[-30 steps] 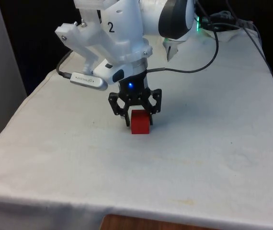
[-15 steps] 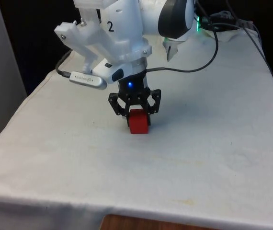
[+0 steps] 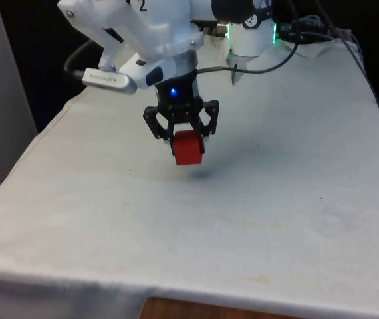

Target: Stack the two cubes.

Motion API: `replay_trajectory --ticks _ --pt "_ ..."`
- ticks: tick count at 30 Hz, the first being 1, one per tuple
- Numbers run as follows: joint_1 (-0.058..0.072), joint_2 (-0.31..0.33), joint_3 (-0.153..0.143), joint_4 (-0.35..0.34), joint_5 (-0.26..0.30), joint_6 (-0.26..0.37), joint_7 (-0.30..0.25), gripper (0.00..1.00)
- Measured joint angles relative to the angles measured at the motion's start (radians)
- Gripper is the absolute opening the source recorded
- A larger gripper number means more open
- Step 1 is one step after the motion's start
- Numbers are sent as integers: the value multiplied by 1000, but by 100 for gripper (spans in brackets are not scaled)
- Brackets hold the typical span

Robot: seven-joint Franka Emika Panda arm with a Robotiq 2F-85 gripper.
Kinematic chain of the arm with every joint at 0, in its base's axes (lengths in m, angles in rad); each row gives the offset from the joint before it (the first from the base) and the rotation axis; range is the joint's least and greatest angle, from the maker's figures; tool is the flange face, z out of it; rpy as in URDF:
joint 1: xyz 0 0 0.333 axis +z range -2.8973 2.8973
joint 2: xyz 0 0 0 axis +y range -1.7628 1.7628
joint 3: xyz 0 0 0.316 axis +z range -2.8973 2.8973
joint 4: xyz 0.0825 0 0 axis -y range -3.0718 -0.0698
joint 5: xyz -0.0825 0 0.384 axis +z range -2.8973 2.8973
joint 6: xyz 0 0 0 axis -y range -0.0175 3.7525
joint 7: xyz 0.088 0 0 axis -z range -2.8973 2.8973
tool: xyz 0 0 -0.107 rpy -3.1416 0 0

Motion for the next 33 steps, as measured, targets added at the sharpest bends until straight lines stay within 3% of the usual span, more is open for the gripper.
replay_trajectory --ticks 25,33 --pt "2 -94 -22 3 -6 -103 -2 0" --pt "7 -136 -24 -32 -51 -119 -2 0"
